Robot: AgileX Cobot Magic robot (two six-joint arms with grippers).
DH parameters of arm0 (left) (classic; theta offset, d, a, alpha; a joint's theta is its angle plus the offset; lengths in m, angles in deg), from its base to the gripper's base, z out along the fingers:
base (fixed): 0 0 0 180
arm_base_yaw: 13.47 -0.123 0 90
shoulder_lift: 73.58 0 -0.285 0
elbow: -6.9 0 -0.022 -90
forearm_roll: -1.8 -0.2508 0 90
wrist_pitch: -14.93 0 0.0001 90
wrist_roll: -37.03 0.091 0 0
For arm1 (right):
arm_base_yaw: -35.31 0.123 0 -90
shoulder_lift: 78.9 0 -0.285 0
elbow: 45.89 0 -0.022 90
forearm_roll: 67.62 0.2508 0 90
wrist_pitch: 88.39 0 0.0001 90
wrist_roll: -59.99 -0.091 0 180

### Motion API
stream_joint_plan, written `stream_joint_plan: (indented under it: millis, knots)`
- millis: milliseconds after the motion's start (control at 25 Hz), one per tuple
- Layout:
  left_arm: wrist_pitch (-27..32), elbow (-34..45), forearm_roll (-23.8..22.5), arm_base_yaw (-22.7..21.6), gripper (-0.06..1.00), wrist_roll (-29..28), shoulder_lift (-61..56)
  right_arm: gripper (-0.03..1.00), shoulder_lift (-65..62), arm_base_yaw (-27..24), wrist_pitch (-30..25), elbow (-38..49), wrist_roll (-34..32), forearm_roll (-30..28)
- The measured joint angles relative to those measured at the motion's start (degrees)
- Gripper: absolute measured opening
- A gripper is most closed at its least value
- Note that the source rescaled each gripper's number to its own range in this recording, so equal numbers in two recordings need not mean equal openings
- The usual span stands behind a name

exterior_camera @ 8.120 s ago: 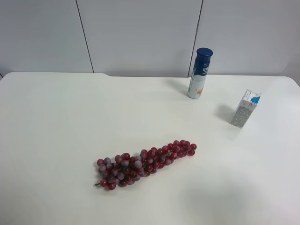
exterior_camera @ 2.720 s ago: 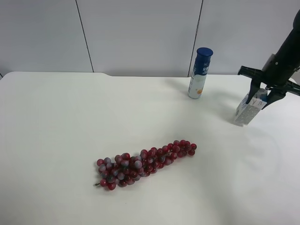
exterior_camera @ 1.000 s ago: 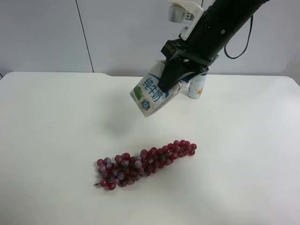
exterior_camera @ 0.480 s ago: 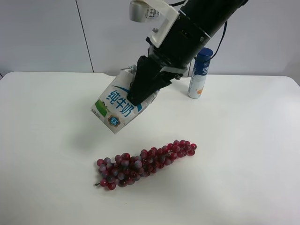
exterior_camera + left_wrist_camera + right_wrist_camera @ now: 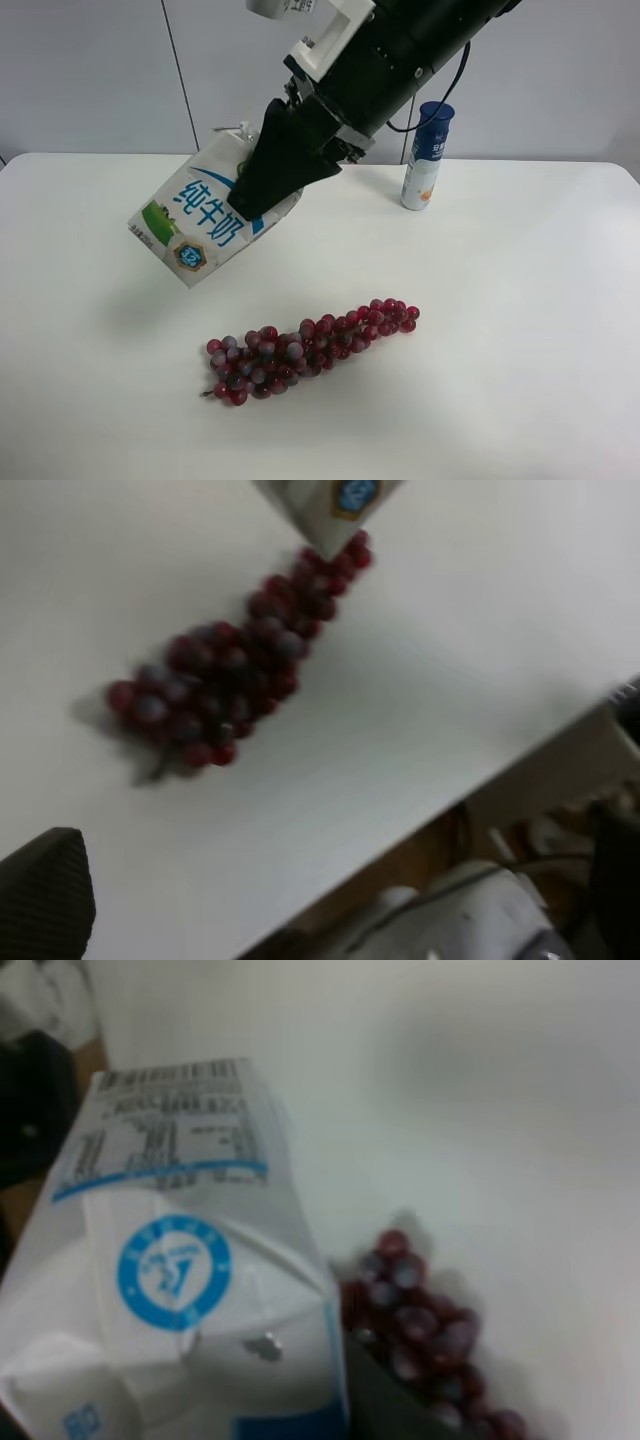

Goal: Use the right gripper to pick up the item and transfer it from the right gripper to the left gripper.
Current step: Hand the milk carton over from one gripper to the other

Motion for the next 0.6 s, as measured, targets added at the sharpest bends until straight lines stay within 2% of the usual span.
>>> stream_joint_plan:
  millis: [160,600]
  knots:
    - [-0.11,0.0,2.6,3.56,1.0,2.64,4.06,0.0,0.0,0.0,-0.67,0.0,2.88,3.4]
    - [-5.39,0.0,2.99,8.93,1.0,7.71,13.47,0.0,0.0,0.98,-0.61,0.0,3.79,4.89]
